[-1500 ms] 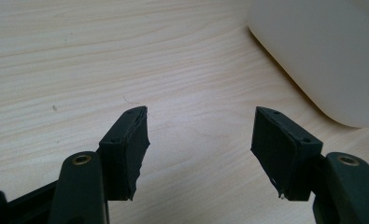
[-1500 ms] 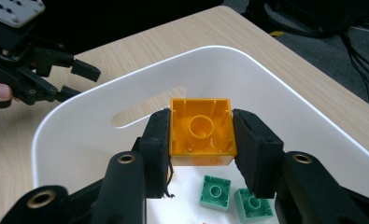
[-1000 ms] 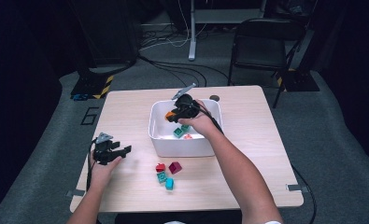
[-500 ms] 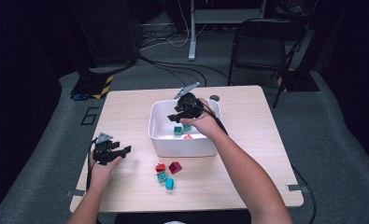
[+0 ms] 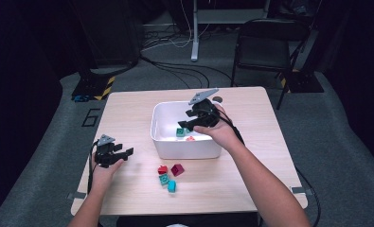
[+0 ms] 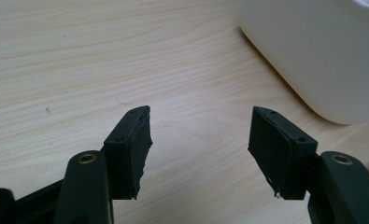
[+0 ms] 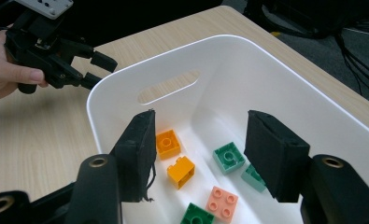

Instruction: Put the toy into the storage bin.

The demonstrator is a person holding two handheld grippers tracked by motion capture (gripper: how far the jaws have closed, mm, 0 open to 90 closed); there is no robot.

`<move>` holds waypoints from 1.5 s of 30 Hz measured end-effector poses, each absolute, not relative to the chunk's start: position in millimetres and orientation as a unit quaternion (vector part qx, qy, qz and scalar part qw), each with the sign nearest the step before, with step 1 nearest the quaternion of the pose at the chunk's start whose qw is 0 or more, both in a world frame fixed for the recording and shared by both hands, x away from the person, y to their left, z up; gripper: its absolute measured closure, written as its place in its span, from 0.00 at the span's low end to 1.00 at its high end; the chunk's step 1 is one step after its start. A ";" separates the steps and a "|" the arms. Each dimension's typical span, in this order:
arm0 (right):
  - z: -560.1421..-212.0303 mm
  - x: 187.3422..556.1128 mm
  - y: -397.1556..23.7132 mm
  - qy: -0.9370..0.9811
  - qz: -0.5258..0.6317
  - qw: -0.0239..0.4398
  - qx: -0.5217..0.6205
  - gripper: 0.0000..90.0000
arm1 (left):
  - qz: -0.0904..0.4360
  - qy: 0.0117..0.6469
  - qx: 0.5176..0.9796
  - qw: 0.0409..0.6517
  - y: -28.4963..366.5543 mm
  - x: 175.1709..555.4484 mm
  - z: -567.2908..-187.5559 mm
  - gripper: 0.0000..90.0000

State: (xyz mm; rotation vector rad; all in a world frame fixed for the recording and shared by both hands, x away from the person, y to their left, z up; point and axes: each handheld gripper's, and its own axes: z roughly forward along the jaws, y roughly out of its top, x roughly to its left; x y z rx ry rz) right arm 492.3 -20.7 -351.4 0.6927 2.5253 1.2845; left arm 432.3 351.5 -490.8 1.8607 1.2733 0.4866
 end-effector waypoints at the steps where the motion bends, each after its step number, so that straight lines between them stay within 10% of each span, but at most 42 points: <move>1: -351.6 488.3 -22.7 0.860 0.438 0.114 0.237 0.47 | 0.191 0.501 0.740 0.407 350.6 431.4 -488.8 0.43; 45: -372.2 405.3 -78.1 0.838 0.472 0.140 0.234 0.49 | 0.137 0.392 0.809 0.416 279.2 400.0 -467.2 0.57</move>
